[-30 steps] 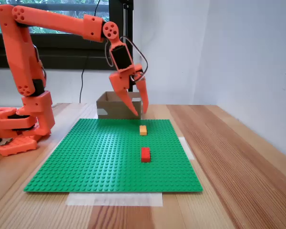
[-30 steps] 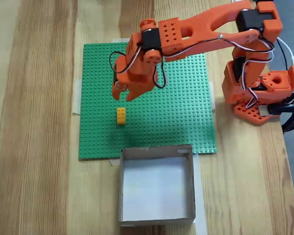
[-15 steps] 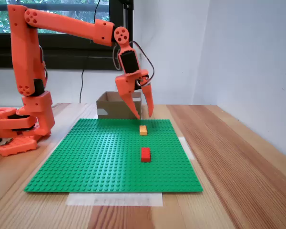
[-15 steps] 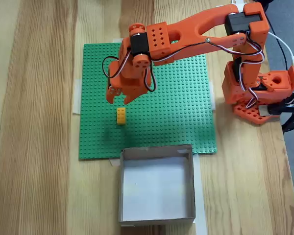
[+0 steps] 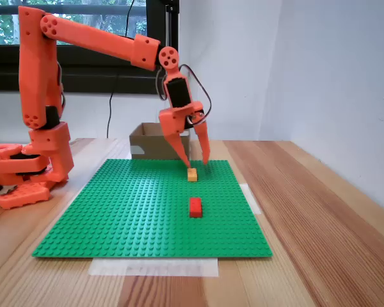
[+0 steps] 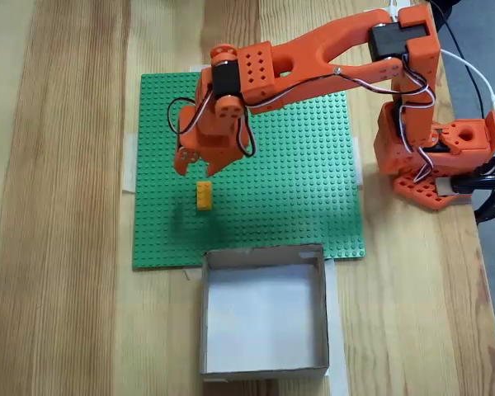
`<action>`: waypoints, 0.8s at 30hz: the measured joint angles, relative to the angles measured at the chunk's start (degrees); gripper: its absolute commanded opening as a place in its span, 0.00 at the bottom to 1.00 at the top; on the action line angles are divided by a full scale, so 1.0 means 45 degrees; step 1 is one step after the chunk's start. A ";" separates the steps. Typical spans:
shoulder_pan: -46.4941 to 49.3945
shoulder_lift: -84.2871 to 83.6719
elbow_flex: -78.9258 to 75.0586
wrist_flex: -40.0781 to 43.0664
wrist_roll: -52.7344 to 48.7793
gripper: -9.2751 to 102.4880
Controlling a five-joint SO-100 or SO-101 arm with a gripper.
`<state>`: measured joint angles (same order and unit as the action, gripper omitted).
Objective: Pick the yellow lego block and put it in the box.
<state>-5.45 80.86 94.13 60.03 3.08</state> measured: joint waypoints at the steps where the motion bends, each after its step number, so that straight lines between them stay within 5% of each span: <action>1: 0.0059 0.0000 -0.0039 0.0000 -0.0020 0.22; 24: 0.0684 0.0000 -0.0117 0.0879 -0.0664 0.21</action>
<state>-2.37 80.86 93.60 63.98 0.09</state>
